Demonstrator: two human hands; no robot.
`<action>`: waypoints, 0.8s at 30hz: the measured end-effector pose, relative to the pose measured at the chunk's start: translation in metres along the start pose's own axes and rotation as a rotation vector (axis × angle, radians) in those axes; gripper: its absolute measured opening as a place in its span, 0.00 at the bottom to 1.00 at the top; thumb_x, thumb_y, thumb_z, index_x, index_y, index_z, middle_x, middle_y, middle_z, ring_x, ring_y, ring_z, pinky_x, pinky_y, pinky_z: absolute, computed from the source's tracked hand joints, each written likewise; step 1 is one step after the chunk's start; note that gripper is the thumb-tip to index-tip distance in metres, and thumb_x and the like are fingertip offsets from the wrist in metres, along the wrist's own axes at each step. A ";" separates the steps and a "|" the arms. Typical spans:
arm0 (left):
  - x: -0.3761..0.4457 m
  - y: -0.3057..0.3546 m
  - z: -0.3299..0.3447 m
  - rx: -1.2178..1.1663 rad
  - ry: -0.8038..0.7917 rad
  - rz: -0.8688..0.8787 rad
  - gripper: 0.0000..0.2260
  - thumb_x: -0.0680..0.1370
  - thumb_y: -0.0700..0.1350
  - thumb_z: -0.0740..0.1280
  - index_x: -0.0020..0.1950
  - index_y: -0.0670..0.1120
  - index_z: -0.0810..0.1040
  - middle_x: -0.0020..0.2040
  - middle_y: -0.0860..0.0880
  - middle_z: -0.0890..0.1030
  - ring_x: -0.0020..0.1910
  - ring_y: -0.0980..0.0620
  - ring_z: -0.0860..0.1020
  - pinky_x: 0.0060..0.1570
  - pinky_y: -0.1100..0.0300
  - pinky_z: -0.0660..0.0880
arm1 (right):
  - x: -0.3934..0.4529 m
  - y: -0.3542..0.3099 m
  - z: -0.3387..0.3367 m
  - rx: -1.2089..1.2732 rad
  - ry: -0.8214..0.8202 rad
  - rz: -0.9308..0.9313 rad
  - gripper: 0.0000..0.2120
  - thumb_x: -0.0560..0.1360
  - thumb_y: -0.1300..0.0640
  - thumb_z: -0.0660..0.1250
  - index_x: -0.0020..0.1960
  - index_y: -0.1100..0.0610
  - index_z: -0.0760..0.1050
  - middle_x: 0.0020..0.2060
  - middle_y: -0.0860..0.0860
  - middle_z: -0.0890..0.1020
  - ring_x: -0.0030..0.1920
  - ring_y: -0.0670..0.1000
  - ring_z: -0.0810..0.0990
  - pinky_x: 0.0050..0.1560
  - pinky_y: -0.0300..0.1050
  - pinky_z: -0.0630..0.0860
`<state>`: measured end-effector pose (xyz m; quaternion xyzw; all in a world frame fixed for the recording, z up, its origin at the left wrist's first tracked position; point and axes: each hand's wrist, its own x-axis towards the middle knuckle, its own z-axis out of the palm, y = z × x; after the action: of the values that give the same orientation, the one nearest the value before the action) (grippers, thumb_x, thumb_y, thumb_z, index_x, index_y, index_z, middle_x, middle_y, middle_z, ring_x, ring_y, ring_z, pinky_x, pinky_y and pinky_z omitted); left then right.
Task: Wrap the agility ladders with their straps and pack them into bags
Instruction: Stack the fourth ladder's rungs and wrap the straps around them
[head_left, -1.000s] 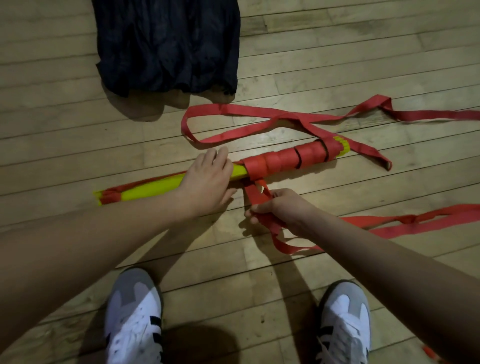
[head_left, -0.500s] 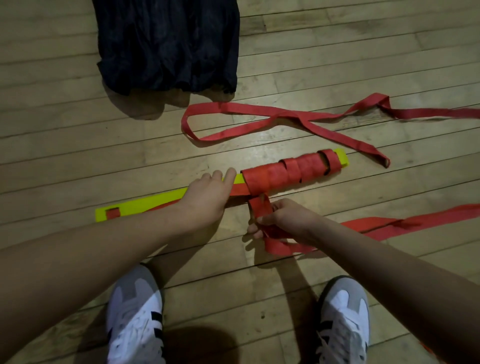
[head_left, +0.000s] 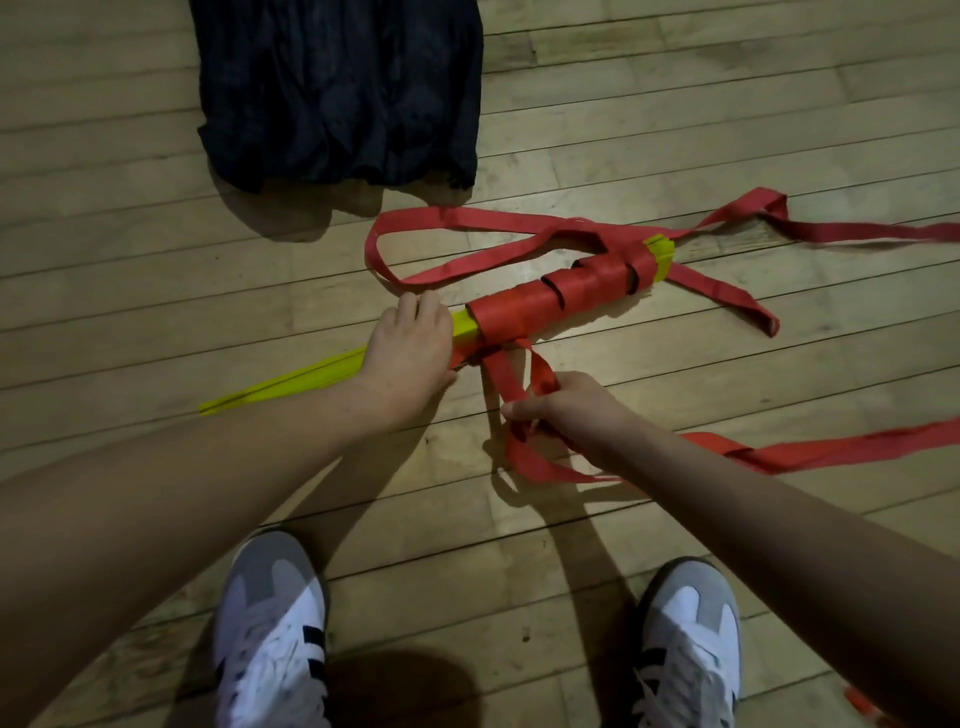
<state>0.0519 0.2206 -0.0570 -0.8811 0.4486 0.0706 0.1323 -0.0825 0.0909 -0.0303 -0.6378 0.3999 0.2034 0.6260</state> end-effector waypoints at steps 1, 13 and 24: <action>-0.004 0.001 0.001 -0.013 -0.019 0.028 0.31 0.76 0.60 0.64 0.68 0.38 0.65 0.61 0.42 0.68 0.59 0.44 0.68 0.56 0.54 0.68 | 0.000 0.001 0.002 0.001 0.009 -0.004 0.05 0.70 0.63 0.73 0.41 0.60 0.76 0.34 0.55 0.78 0.34 0.51 0.77 0.35 0.39 0.73; -0.038 0.020 -0.005 -0.207 -0.147 0.088 0.21 0.80 0.53 0.61 0.68 0.47 0.60 0.58 0.43 0.72 0.56 0.42 0.74 0.46 0.52 0.71 | -0.007 0.024 0.010 0.022 -0.071 0.015 0.04 0.73 0.67 0.69 0.42 0.59 0.76 0.34 0.54 0.80 0.33 0.49 0.78 0.37 0.40 0.74; -0.006 0.012 -0.010 -0.176 -0.114 -0.038 0.30 0.77 0.54 0.67 0.71 0.44 0.58 0.61 0.42 0.72 0.58 0.43 0.74 0.47 0.52 0.73 | -0.010 0.021 -0.007 0.030 -0.278 0.114 0.06 0.75 0.71 0.64 0.44 0.61 0.74 0.36 0.56 0.79 0.35 0.52 0.79 0.37 0.44 0.76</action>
<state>0.0392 0.2153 -0.0476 -0.8921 0.4156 0.1573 0.0813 -0.1061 0.0885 -0.0347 -0.5705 0.3477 0.3191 0.6722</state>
